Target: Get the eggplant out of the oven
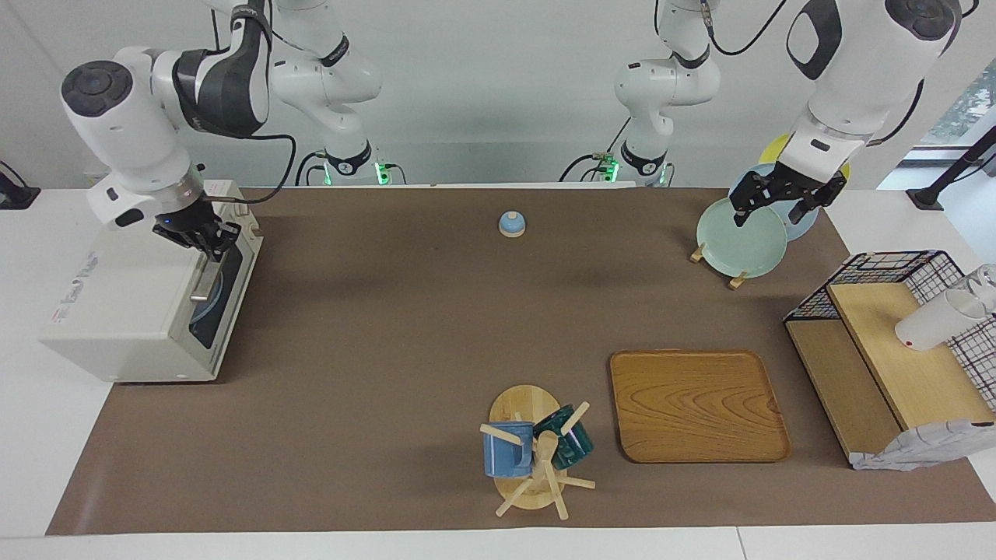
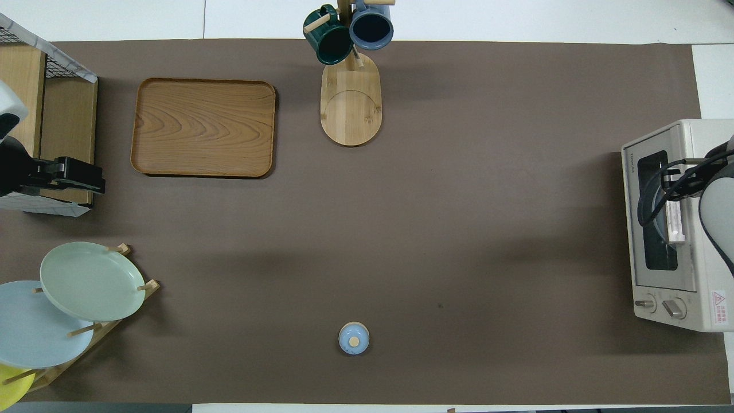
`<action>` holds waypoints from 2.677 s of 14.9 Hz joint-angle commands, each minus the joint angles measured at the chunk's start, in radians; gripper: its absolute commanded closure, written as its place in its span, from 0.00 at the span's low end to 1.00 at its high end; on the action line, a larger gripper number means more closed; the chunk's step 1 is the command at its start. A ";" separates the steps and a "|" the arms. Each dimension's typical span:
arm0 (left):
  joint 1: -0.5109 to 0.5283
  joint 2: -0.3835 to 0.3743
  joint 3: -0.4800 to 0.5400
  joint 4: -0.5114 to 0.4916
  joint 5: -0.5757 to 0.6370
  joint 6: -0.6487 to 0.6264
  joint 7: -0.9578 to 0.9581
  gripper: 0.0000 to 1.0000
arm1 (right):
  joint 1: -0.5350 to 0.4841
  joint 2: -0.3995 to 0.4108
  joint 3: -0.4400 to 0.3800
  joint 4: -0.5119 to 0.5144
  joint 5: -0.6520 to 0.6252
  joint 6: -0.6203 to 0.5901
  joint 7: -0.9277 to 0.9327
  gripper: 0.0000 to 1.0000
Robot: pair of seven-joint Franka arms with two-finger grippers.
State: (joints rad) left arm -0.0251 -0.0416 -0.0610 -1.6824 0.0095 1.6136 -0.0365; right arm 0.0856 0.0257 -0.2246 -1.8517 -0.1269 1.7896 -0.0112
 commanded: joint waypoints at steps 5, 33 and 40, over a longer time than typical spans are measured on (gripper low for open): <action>-0.010 0.003 0.009 0.010 0.021 -0.015 -0.003 0.00 | -0.003 -0.021 -0.022 -0.090 -0.039 0.079 -0.015 1.00; -0.012 0.006 0.007 0.010 0.021 0.015 -0.003 0.00 | 0.121 0.174 0.036 -0.327 0.148 0.613 0.132 1.00; -0.009 0.005 0.007 -0.005 0.021 0.097 -0.008 0.00 | 0.121 0.169 0.117 -0.114 0.184 0.351 0.247 1.00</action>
State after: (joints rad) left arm -0.0252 -0.0403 -0.0612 -1.6821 0.0095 1.6804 -0.0370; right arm 0.2251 0.1997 -0.1304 -2.0655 0.0299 2.2518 0.2077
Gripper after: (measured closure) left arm 0.000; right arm 0.991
